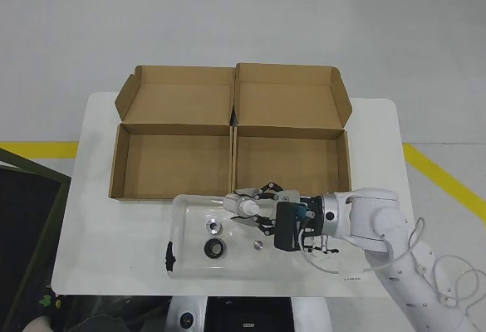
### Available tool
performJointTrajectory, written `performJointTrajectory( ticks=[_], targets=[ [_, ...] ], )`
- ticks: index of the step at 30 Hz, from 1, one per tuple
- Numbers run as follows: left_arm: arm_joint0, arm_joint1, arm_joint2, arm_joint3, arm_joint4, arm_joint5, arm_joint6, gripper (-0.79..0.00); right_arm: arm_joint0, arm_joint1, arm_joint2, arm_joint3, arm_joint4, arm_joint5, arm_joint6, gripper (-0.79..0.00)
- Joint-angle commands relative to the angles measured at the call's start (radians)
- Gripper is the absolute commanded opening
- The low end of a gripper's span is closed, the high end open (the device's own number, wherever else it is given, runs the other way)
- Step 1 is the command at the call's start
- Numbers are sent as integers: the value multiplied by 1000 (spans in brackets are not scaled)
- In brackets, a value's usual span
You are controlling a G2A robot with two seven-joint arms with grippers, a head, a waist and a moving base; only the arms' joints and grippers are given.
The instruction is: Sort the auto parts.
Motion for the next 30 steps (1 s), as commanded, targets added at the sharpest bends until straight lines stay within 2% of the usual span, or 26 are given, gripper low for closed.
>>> performJointTrajectory(
  ticks=[1,22,30],
  targets=[
    [0,0,0,0,0,0,0,0,7,0,0,7,7,6,-2,-785],
    [0,0,0,0,0,0,0,0,142,-15,-32,183,90,82,-24,-785],
    [0,0,0,0,0,0,0,0,226,-35,-94,326,137,133,13,-785]
  ],
)
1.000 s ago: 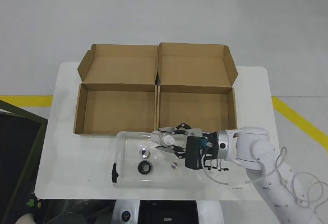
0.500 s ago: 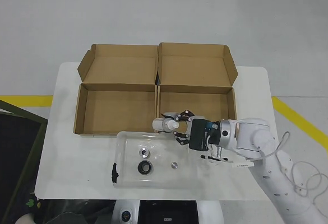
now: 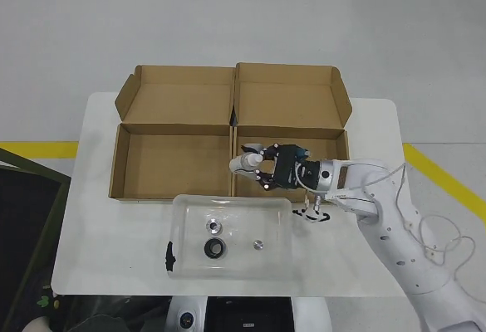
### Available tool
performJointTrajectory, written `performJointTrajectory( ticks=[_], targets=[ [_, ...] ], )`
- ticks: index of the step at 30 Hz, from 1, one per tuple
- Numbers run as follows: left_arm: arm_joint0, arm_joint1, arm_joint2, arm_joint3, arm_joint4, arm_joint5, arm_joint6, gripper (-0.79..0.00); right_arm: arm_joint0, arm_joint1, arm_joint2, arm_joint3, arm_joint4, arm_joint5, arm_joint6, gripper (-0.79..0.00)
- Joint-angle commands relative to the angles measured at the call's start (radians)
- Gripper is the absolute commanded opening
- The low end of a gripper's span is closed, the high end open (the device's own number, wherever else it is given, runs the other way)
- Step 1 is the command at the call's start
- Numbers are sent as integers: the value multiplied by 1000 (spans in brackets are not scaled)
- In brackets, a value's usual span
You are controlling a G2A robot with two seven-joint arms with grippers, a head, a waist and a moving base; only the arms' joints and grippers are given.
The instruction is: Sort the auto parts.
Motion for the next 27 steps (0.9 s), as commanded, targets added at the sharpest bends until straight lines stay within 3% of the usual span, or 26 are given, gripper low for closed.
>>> performJointTrajectory(
  ticks=[1,11,27],
  targets=[
    [0,0,0,0,0,0,0,0,23,-5,-14,45,13,14,6,-785],
    [0,0,0,0,0,0,0,0,135,-36,-76,269,51,79,17,-785],
    [0,0,0,0,0,0,0,0,203,-74,-148,440,13,160,8,-785]
  ],
)
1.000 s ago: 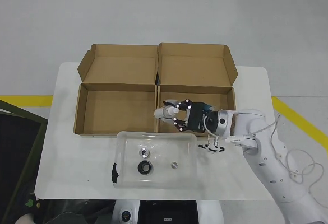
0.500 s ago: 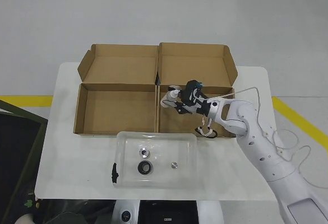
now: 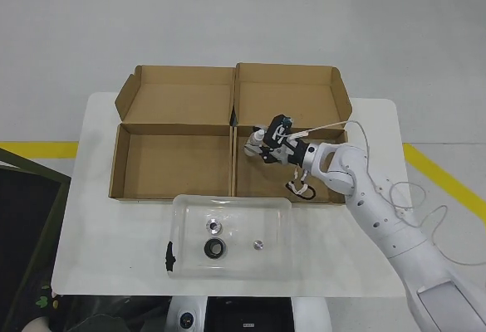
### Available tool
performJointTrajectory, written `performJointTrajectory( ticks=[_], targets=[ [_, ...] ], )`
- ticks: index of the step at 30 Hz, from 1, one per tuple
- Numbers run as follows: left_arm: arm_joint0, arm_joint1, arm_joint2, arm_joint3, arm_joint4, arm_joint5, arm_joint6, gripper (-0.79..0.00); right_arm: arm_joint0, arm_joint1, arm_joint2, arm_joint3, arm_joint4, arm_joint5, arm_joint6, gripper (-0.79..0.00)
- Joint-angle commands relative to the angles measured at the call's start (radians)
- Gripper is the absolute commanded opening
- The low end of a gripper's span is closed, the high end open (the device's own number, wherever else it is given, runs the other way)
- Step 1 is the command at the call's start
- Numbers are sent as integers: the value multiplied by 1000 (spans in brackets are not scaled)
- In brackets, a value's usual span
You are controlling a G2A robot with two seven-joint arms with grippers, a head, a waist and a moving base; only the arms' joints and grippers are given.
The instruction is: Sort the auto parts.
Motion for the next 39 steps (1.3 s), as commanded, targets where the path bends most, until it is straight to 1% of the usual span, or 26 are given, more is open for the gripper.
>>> performJointTrajectory(
  ticks=[1,7,8,10,13,14,15,16,17,19,20,21,22,24,25,27,28,31,39],
  targets=[
    [0,0,0,0,0,0,0,0,2,-2,-4,8,-9,7,3,-785],
    [0,0,0,0,0,0,0,0,9,-9,-15,22,-31,24,9,-785],
    [0,0,0,0,0,0,0,0,10,-11,-18,22,-36,26,15,-776],
    [0,0,0,0,0,0,0,0,12,-13,-23,24,-46,29,27,-696],
    [0,0,0,0,0,0,0,0,15,-17,-31,29,-49,28,46,-650],
    [0,0,0,0,0,0,0,0,15,-18,-33,28,-50,31,51,-616],
    [0,0,0,0,0,0,0,0,15,-19,-33,28,-48,32,52,-563],
    [0,0,0,0,0,0,0,0,15,-20,-33,28,-48,32,56,-474],
    [0,0,0,0,0,0,0,0,16,-21,-33,29,-48,32,60,-428],
    [0,0,0,0,0,0,0,0,17,-22,-33,29,-47,32,66,-372],
    [0,0,0,0,0,0,0,0,16,-23,-31,29,-46,34,67,-311],
    [0,0,0,0,0,0,0,0,16,-23,-31,26,-47,34,68,-274],
    [0,0,0,0,0,0,0,0,14,-23,-28,22,-46,34,67,-219],
    [0,0,0,0,0,0,0,0,7,-22,-21,4,-41,30,56,-191],
    [0,0,0,0,0,0,0,0,2,-20,-16,-6,-40,23,51,-148],
    [0,0,0,0,0,0,0,0,-7,-16,-3,-38,-55,22,51,-102],
    [0,0,0,0,0,0,0,0,-14,-13,5,-57,-61,22,52,-111],
    [0,0,0,0,0,0,0,0,-41,-1,39,-128,-84,21,66,-102],
    [0,0,0,0,0,0,0,0,-160,36,136,-359,-120,-11,131,-28]
  ],
)
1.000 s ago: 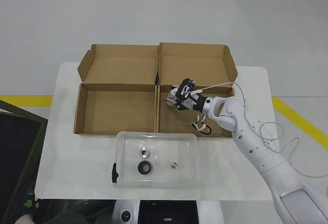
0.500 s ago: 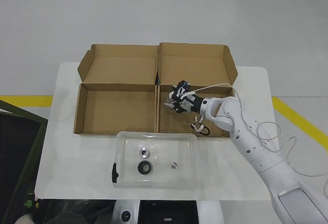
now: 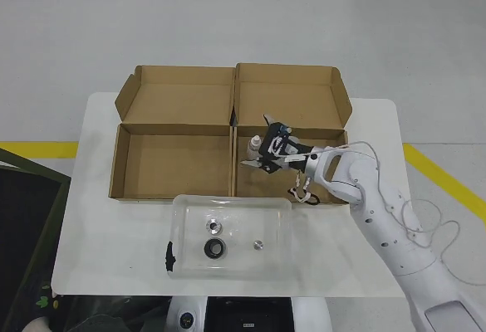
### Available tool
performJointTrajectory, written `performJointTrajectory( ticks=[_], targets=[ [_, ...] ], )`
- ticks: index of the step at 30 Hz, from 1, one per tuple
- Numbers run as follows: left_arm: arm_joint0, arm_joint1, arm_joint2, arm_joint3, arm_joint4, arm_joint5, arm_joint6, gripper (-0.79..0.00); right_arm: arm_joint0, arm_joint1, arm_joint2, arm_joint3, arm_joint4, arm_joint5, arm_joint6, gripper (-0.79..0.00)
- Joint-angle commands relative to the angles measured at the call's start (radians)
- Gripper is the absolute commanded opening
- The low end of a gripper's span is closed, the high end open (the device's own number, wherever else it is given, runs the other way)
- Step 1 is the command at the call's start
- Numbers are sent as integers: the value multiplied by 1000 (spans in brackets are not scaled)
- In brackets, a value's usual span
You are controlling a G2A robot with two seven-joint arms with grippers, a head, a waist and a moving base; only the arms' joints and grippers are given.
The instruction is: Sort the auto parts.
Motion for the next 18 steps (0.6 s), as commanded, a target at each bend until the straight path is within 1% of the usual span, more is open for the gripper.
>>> performJointTrajectory(
  ticks=[1,6,11,18],
  targets=[
    [0,0,0,0,0,0,0,0,-30,7,19,-48,2,-11,8,-12],
    [0,0,0,0,0,0,0,0,-127,25,65,-171,15,-55,30,0],
    [0,0,0,0,0,0,0,0,-221,43,91,-287,-2,-100,89,0],
    [0,0,0,0,0,0,0,0,-314,61,111,-400,-53,-132,160,0]
  ],
)
